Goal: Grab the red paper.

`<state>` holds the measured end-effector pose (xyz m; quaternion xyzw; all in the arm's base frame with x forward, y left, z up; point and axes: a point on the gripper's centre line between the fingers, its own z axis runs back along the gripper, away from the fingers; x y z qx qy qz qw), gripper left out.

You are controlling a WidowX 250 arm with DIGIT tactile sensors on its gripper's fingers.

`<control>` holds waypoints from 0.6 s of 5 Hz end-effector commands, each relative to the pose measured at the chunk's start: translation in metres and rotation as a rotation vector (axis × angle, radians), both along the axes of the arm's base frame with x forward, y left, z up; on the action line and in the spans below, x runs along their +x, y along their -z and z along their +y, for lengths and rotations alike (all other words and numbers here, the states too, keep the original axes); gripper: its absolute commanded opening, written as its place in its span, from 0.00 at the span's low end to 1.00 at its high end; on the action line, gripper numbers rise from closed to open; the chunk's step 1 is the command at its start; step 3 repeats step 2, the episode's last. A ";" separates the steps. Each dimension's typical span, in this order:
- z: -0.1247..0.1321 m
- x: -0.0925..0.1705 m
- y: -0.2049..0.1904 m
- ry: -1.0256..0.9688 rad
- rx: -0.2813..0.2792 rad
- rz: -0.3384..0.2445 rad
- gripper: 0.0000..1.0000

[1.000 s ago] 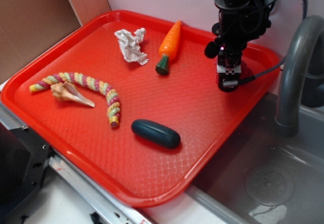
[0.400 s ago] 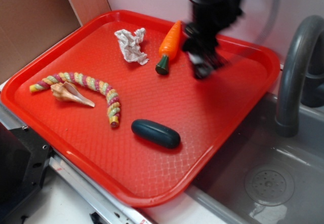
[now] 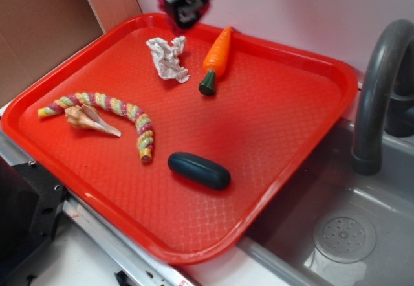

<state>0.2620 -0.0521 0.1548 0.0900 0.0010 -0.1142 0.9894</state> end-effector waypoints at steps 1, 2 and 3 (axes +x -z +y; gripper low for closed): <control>0.001 -0.033 -0.053 -0.112 -0.004 -0.048 0.00; -0.001 -0.038 -0.064 -0.075 -0.015 -0.086 0.00; -0.001 -0.038 -0.064 -0.075 -0.015 -0.086 0.00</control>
